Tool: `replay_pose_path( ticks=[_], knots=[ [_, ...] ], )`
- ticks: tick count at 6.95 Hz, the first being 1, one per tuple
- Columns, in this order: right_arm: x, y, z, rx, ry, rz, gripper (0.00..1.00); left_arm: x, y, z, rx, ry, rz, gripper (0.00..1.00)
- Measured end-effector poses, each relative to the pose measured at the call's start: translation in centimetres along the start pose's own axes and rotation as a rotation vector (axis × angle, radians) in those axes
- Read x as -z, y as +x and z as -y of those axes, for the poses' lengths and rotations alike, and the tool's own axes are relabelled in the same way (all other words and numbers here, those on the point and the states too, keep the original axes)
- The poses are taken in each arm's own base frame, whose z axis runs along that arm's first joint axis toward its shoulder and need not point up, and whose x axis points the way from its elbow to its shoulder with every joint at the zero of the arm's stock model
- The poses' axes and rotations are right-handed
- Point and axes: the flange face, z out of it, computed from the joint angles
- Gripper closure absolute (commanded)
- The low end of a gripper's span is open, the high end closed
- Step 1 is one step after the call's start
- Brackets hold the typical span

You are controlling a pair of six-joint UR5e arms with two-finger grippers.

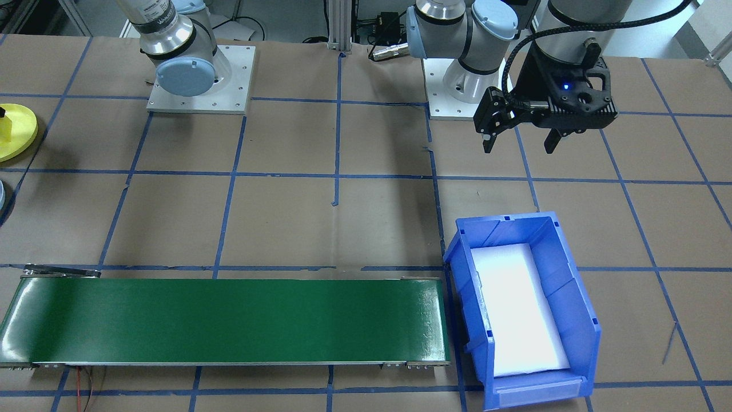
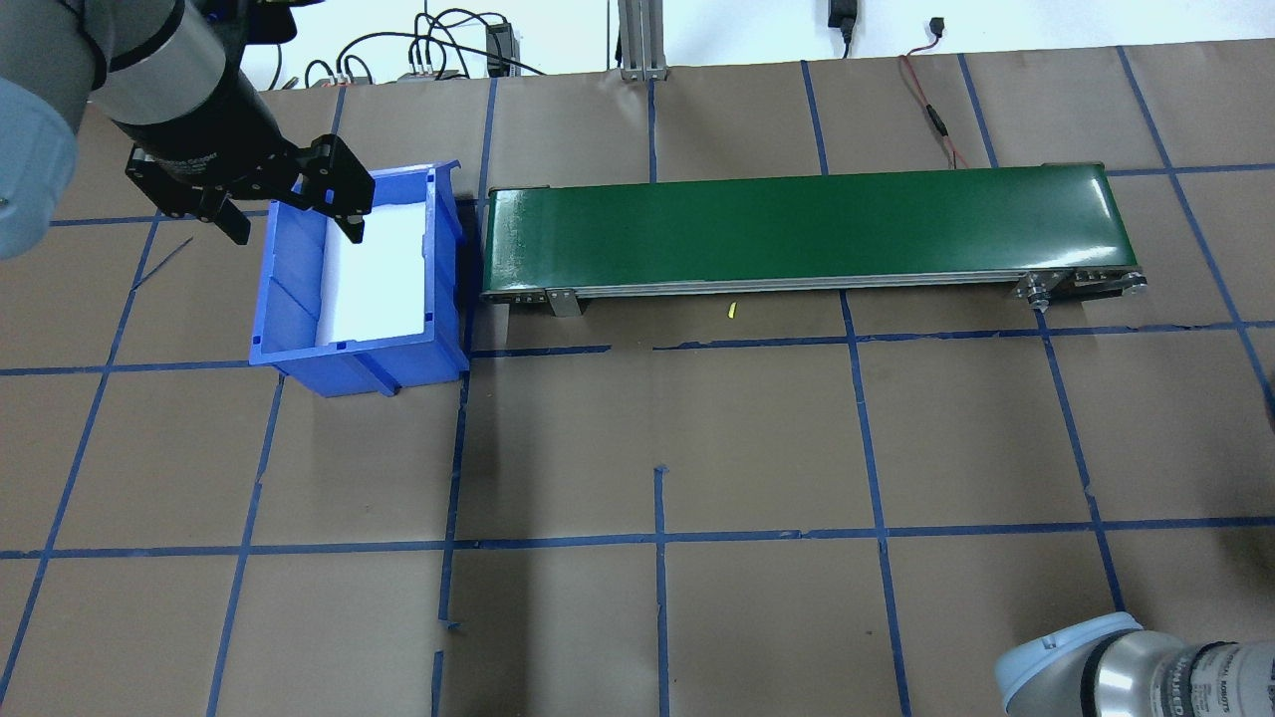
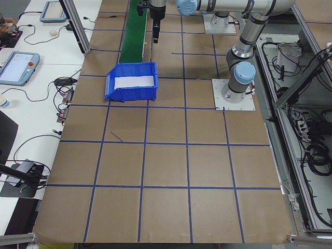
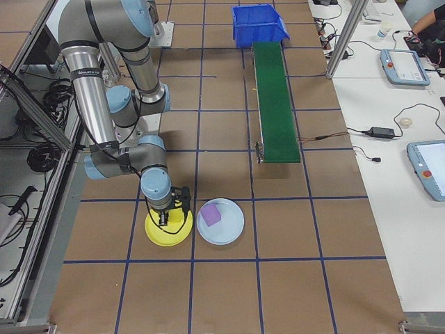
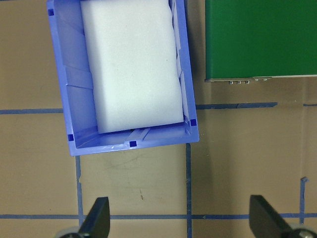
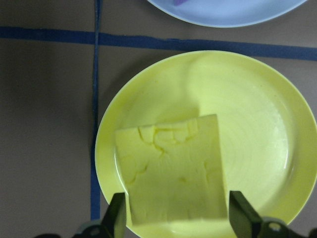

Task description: Move block left to right into plate

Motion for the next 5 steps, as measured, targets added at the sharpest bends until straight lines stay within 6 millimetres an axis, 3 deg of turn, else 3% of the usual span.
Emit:
replay_pose_path(
  ticks=[1,2,3,4,5],
  knots=[
    [1.1,-0.3,0.7,0.008,0.009,-0.018,0.00,0.1,0.0,0.0,0.001,0.001,0.000,0.00],
    [3.2,-1.2,3.3,0.031,0.019,-0.063,0.00,0.1,0.0,0.0,0.002,0.002,0.000,0.00],
    [6.1,-3.4,7.5,0.058,0.027,-0.111,0.00,0.1,0.0,0.0,0.002,0.001,-0.001,0.00],
    [9.3,-7.7,12.6,0.068,0.035,-0.133,0.00,0.0,0.0,0.0,0.001,0.001,-0.001,0.00],
    [12.1,-13.6,17.2,0.048,0.044,-0.138,0.00,0.0,0.0,0.0,0.001,0.000,-0.001,0.00]
  ],
)
